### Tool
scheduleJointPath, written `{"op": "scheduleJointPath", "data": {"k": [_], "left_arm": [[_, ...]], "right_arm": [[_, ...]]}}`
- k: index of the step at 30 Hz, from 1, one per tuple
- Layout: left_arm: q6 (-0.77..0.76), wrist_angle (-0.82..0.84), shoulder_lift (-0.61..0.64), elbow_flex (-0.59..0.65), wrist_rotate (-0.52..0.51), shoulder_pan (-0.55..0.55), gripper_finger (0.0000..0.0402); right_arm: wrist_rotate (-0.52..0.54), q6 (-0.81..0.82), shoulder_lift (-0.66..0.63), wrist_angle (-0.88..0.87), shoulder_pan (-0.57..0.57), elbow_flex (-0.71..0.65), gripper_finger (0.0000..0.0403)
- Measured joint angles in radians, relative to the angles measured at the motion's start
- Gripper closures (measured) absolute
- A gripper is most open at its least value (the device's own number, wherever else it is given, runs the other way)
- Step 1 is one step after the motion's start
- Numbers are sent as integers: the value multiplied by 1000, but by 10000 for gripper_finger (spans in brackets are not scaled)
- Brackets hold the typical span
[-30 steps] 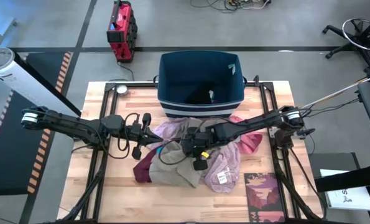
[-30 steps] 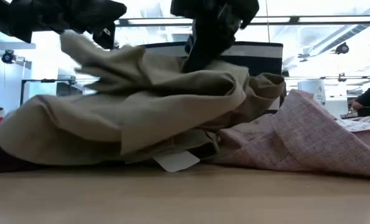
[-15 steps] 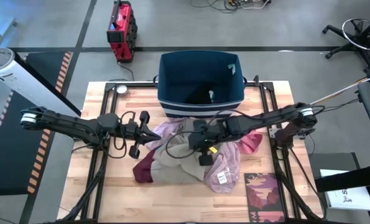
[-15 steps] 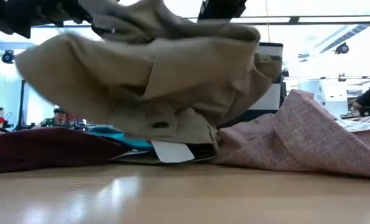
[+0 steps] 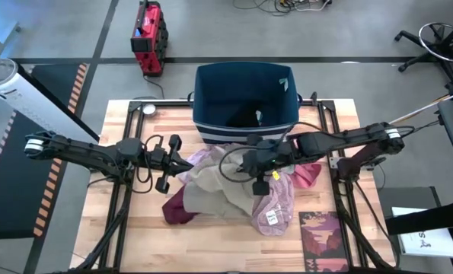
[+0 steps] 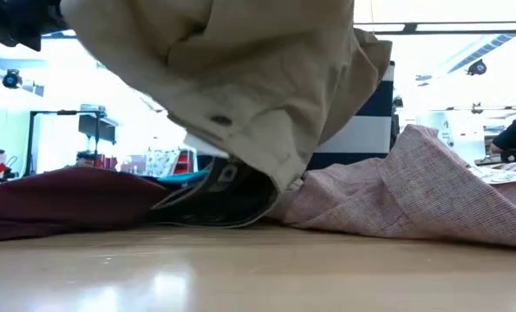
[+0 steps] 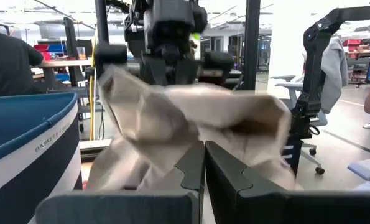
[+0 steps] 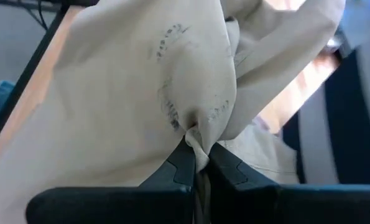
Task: Sort clothes
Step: Put the brown shorts into the blue laundry organizer
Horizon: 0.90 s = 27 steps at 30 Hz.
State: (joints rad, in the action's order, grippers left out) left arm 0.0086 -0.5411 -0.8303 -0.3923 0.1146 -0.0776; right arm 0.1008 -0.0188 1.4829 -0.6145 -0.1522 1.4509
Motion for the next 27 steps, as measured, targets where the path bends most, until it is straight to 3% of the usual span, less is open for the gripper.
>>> {"op": "scheduleJointPath", "data": {"k": [27], "left_arm": [[-4, 3, 2, 0, 0, 0, 402]], "right_arm": [[34, -76, -219, 74, -1, 0, 403]]}}
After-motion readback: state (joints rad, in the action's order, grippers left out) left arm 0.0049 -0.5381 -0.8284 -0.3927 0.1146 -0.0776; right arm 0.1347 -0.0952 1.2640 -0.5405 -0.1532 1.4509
